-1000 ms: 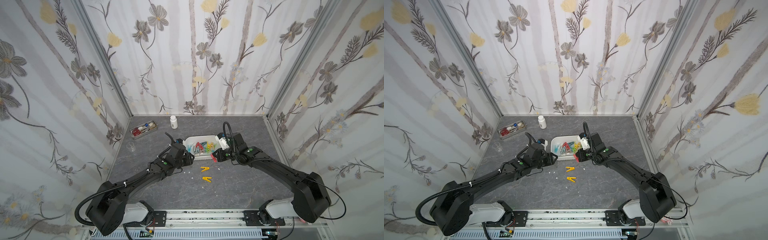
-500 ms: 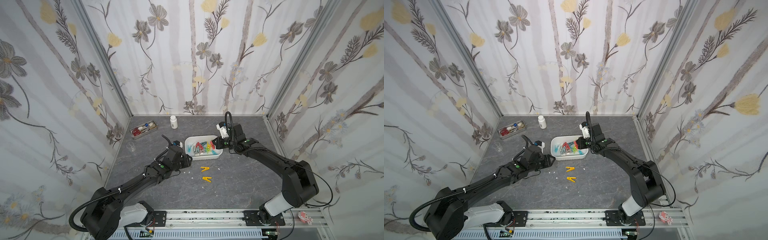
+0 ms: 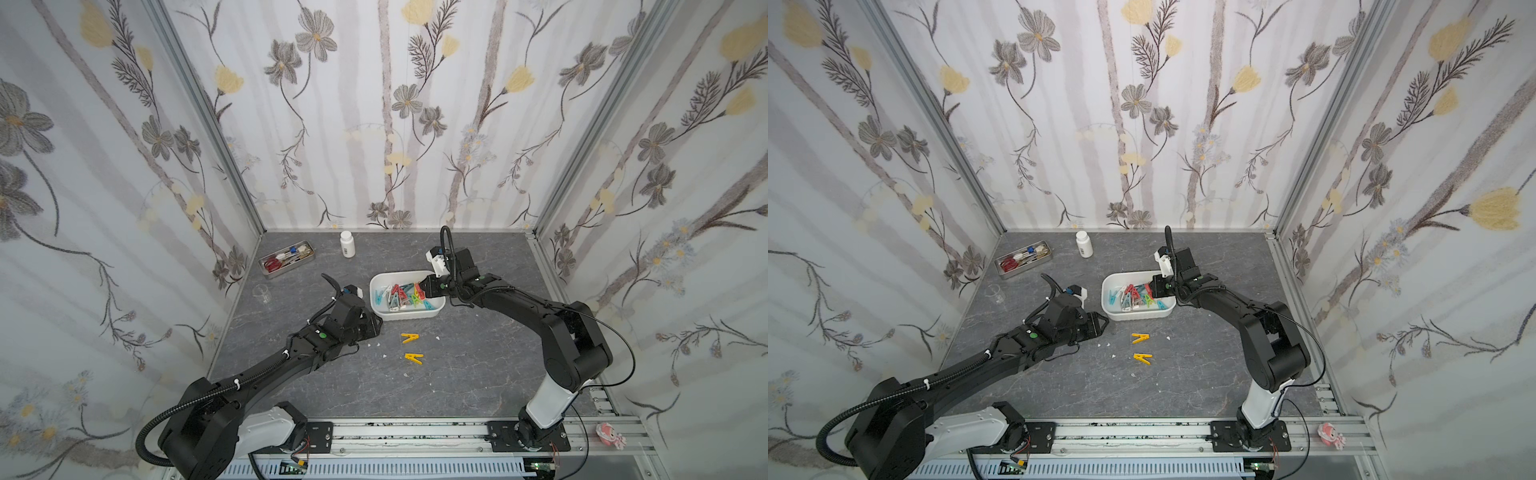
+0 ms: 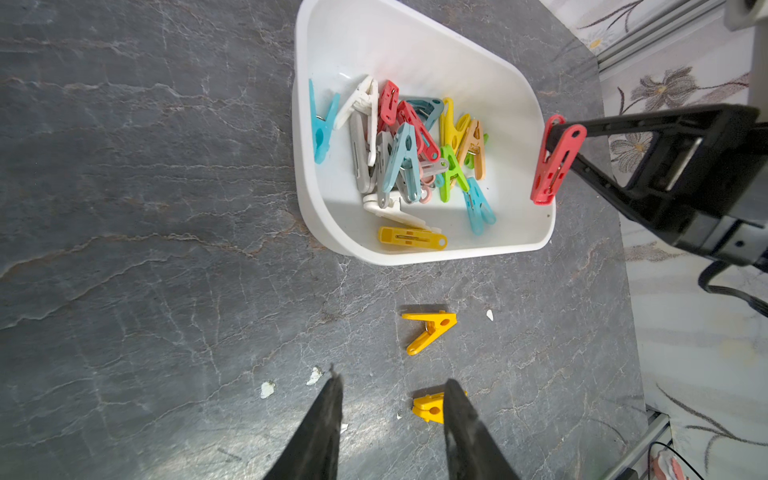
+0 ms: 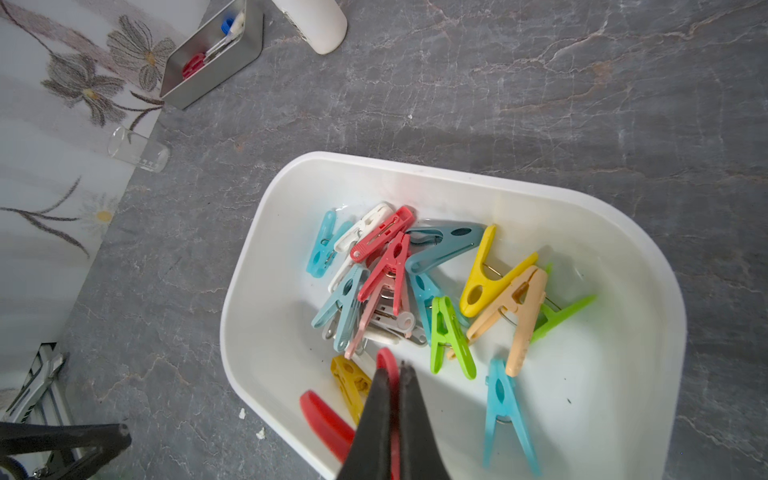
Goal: Put the clothespins into the storage box
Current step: Place the clothespin in the storage box.
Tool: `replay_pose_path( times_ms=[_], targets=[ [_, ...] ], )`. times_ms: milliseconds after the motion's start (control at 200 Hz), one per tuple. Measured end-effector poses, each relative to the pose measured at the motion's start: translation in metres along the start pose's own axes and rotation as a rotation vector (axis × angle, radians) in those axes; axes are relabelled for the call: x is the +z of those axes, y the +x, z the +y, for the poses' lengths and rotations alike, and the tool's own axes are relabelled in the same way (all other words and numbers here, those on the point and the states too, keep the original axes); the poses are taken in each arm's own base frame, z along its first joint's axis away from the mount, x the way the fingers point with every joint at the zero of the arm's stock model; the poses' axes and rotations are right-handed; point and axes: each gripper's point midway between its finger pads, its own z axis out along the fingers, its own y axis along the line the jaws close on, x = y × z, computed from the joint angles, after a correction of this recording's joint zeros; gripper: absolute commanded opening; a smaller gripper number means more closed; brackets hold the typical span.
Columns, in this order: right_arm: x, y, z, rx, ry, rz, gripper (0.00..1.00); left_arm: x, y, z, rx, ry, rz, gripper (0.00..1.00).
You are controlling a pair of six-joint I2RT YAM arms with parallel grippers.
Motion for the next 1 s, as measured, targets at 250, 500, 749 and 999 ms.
replay_pose_path(
  times_ms=[250,500,749,999],
  targets=[
    [0.016,0.006,-0.01,0.003,0.021,0.022,0.03,-0.001,-0.001,-0.001,0.0,0.003,-0.004,0.4],
    [0.017,0.005,-0.011,0.002,0.021,0.019,0.17,-0.001,-0.001,-0.001,-0.001,0.001,-0.001,0.46],
    [0.01,-0.002,-0.006,-0.006,0.016,-0.005,0.18,0.0,0.0,0.0,-0.001,-0.002,0.002,0.46],
    [-0.001,-0.004,-0.001,-0.014,0.01,-0.022,0.19,0.005,0.006,0.003,-0.004,-0.017,0.028,0.46]
  ],
)
